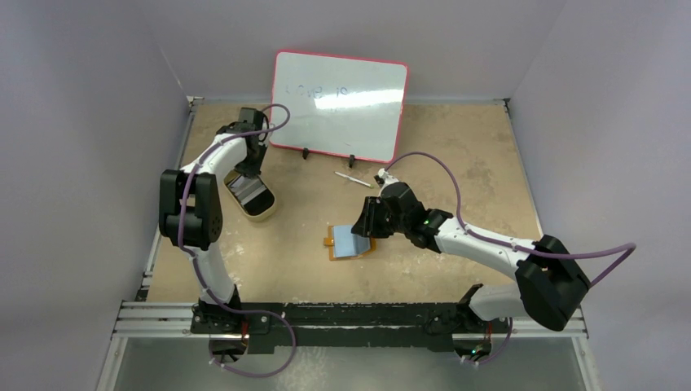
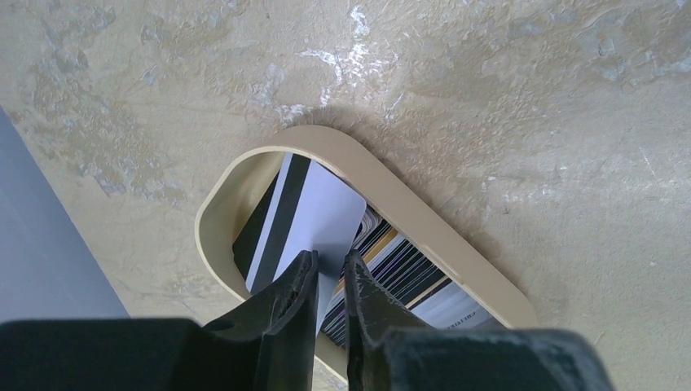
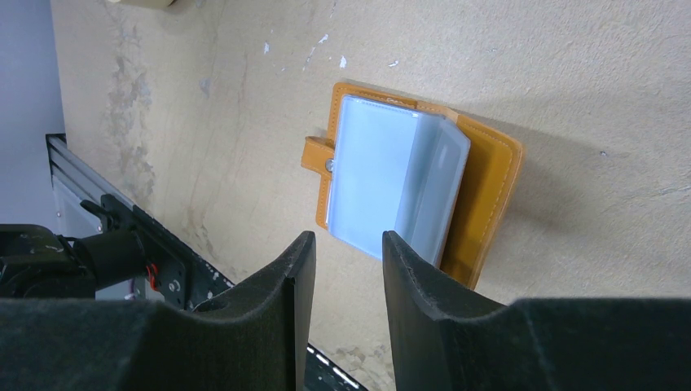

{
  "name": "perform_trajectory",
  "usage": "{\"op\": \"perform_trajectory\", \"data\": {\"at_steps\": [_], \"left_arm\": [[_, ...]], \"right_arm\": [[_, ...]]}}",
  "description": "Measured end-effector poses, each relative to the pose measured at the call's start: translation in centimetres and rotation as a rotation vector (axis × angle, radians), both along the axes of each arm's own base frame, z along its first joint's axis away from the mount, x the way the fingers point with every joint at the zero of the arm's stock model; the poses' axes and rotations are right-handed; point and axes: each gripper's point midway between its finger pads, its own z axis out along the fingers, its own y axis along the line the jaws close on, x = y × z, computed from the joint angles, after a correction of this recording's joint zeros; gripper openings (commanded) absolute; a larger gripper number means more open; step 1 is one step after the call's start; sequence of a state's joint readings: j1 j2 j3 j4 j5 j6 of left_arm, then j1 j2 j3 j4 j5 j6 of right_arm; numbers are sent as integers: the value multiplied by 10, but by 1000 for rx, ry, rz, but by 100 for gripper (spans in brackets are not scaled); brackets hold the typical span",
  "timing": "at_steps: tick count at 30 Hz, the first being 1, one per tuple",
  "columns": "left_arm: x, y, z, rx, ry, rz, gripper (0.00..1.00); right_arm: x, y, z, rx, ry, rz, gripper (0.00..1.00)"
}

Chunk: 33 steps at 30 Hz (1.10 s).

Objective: Put the credit cards into the card holder
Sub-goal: Pick up the credit card from the storage box.

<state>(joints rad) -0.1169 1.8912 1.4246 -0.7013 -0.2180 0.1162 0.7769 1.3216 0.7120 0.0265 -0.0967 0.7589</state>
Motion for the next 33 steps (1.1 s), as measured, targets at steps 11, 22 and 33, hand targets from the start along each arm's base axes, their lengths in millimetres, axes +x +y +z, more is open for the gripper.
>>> {"op": "perform_trajectory", "data": {"at_steps": [11,22,33], "left_arm": [[-1,-4,8,-25,6,20,0],[-8,-8,44,-85,-80,132,0],[-16,1,92,-97,-241,244,0]], "right_arm": [[0,0,0,0,0,0,38],[1,0,0,-1,-2,-3,38],[2,-1,2,3,-7,-14,39]]}}
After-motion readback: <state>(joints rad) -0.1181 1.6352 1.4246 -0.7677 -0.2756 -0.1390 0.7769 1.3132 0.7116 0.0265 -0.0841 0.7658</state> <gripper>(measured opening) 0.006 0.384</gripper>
